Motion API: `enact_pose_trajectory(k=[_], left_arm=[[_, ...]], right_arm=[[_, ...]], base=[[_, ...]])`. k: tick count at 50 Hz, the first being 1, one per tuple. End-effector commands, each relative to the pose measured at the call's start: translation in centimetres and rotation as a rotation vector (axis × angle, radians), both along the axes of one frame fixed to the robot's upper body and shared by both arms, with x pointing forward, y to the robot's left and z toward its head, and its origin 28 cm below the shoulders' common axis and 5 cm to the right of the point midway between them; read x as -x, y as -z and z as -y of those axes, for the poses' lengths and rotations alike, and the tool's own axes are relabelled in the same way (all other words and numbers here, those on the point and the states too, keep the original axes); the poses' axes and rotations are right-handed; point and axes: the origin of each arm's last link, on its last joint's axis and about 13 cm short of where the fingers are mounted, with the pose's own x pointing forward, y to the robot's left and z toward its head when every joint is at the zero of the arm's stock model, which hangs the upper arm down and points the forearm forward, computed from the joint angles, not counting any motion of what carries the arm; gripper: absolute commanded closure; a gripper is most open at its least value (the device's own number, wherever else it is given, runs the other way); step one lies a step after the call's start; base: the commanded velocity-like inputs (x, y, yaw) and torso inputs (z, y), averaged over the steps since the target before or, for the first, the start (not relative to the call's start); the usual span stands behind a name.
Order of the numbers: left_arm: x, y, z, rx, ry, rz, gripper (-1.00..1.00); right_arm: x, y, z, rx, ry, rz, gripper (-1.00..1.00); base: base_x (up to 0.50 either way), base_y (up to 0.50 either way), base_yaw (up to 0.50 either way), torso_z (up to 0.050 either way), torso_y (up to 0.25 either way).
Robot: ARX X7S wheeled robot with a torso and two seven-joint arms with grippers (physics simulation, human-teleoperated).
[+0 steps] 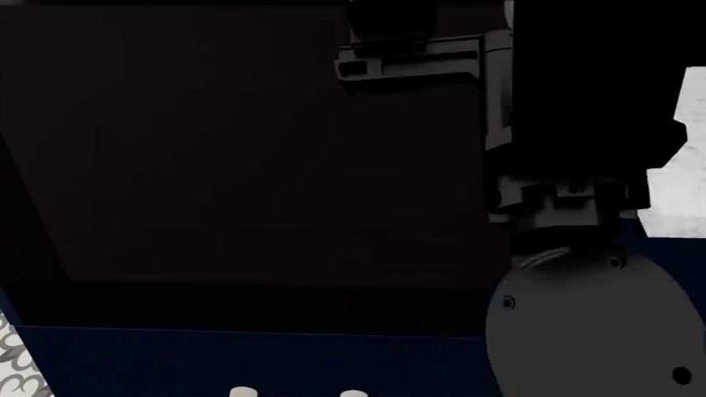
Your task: Press the stop button on the microwave
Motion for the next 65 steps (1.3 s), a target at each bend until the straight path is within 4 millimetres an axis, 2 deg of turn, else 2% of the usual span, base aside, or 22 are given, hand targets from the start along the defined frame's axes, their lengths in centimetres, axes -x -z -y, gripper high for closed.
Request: enact_pose_trajectory(k=[1, 8, 17, 42, 45, 49, 65], left_arm=[[1.1, 0.4, 0.2, 0.023, -0.021, -0.053, -1.0], [1.1, 0.4, 0.2, 0.023, -0.021, -0.053, -1.0], [1.1, 0.4, 0.2, 0.023, -0.021, -0.053, -1.0], [1.1, 0.4, 0.2, 0.023, -0.021, -0.053, -1.0], [1.1, 0.4, 0.2, 0.023, -0.021, -0.053, -1.0], [1.1, 0.4, 0.2, 0.023, -0.021, -0.053, -1.0], [1.1, 0.4, 0.2, 0.023, -0.021, -0.053, -1.0]], right_arm=[[-2.1, -8.9, 0.8, 0.003, 0.038, 0.037, -1.0], [-4.0, -13.2, 2.6, -0.011, 0.076, 0.032, -1.0], [-5.2, -15.7, 4.0, -0.008, 0.175, 0.014, -1.0], [-5.3, -17.2, 3.9, 0.019, 0.225, -0.005, -1.0], [-4.9, -18.1, 3.9, 0.011, 0.214, 0.004, -1.0], [-5.2, -19.1, 4.6, -0.051, 0.183, 0.003, -1.0], [-5.1, -18.7, 4.3, -0.104, 0.091, 0.034, -1.0]], base=[[0.0, 0.0, 0.0, 0.0, 0.0], [0.0, 0.0, 0.0, 0.041, 0.08], [0.0, 0.0, 0.0, 0.05, 0.096], [0.0, 0.0, 0.0, 0.05, 0.095], [0.0, 0.0, 0.0, 0.044, 0.08], [0.0, 0.0, 0.0, 0.0, 0.0], [0.1, -0.2, 0.0, 0.0, 0.0]])
